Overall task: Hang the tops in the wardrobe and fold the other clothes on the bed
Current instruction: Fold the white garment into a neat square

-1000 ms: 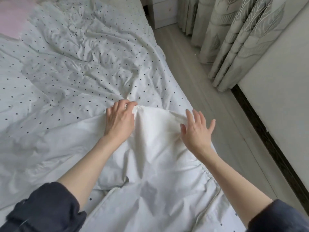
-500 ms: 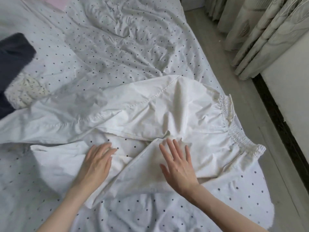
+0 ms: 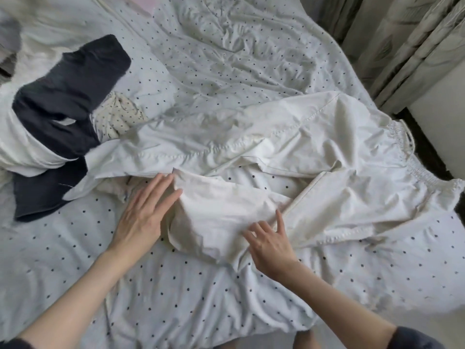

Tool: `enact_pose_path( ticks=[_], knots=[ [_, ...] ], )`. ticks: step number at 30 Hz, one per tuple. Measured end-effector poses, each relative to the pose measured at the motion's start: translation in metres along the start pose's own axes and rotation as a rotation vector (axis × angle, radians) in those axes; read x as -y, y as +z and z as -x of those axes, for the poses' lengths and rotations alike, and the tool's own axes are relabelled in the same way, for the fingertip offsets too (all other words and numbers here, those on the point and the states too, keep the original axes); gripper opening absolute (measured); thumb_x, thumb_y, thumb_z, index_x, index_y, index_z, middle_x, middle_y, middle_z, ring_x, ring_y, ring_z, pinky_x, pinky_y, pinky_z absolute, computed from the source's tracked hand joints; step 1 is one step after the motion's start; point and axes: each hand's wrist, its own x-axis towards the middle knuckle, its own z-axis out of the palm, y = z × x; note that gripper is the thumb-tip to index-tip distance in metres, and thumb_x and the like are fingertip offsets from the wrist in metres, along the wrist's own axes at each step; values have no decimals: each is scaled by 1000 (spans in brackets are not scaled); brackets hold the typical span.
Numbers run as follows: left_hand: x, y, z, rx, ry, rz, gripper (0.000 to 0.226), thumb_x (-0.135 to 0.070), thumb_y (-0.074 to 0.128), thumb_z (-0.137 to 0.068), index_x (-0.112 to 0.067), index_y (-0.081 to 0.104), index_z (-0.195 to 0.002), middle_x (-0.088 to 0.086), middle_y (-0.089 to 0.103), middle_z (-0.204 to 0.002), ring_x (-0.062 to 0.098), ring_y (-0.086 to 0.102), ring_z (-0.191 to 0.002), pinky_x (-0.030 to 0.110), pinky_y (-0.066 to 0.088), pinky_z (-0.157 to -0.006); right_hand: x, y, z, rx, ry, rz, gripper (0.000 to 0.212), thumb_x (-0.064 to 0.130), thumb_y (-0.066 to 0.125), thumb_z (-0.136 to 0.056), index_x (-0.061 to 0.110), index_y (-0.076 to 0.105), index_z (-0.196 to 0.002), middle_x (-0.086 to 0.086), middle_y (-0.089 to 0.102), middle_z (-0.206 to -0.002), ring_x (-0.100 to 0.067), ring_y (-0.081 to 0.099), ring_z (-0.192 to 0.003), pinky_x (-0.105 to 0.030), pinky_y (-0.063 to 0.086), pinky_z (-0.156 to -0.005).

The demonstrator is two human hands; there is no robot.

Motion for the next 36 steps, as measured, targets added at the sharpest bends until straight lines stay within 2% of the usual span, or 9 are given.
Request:
enact_pose_path(
  ticks=[4,7,9,11,15,20,24,27,36],
  knots=[
    [0,21,18,233,-18,-23,101,20,66,-60,-13,28,-147,20,29,-150,38,22,-139,48,22,-109,18,10,17,116,94,68,46,20,84,-43,19,71,-88,3,63,-79,-16,66,-83,-64,31,-97],
    [1,44,26,365,-63,81,100,7,57,-81,-23,-15,-143,11,2,-158,28,-9,-144,39,-1,-116,21,6,22,147,124,106,37,17,85,-43,17,71,-78,1,59,-72,-19,63,-77,-68,27,-99],
    [0,51,25,393,-92,99,97,4,54,-85,-25,-21,-139,7,-2,-159,27,-9,-145,38,-4,-116,17,3,26,83,101,107,29,10,84,-44,18,69,-67,2,56,-65,-18,61,-69,-66,31,-98],
    [-4,46,29,354,-104,111,99,5,56,-82,-26,-16,-143,7,1,-159,28,-5,-145,42,-2,-116,14,-3,35,-3,70,58,29,7,85,-39,18,62,-53,4,50,-54,-17,57,-54,-63,45,-89],
    [-30,32,52,161,-72,197,93,3,72,-68,-13,28,-148,19,20,-154,37,18,-142,55,19,-112,9,-14,43,-155,16,-91,28,6,83,-51,16,57,-55,3,49,-52,-19,56,-49,-55,49,-87],
    [-78,37,78,227,-32,177,105,-40,83,-65,-23,20,-147,19,19,-153,35,20,-142,56,25,-110,0,-38,48,-328,51,-265,19,4,79,-66,11,61,-63,2,56,-56,-21,58,-50,-47,48,-88],
    [-87,27,55,-6,-205,181,77,1,71,-73,-17,38,-140,18,52,-133,33,51,-123,59,29,-107,-13,-60,55,-416,105,-390,11,8,73,-75,8,64,-69,1,60,-59,-22,60,-54,-45,45,-89],
    [-84,6,38,-137,-251,143,50,4,68,-75,-6,59,-123,13,67,-109,28,65,-100,58,29,-107,-20,-80,64,-446,160,-428,14,11,68,-79,8,62,-68,1,59,-58,-22,58,-53,-45,45,-90],
    [-119,-20,42,155,-500,232,35,-29,60,-89,-10,55,-118,5,51,-121,30,58,-101,41,48,-71,-24,-132,65,-464,126,-446,16,11,72,-79,6,64,-67,1,59,-58,-24,56,-51,-47,45,-87]
  ],
)
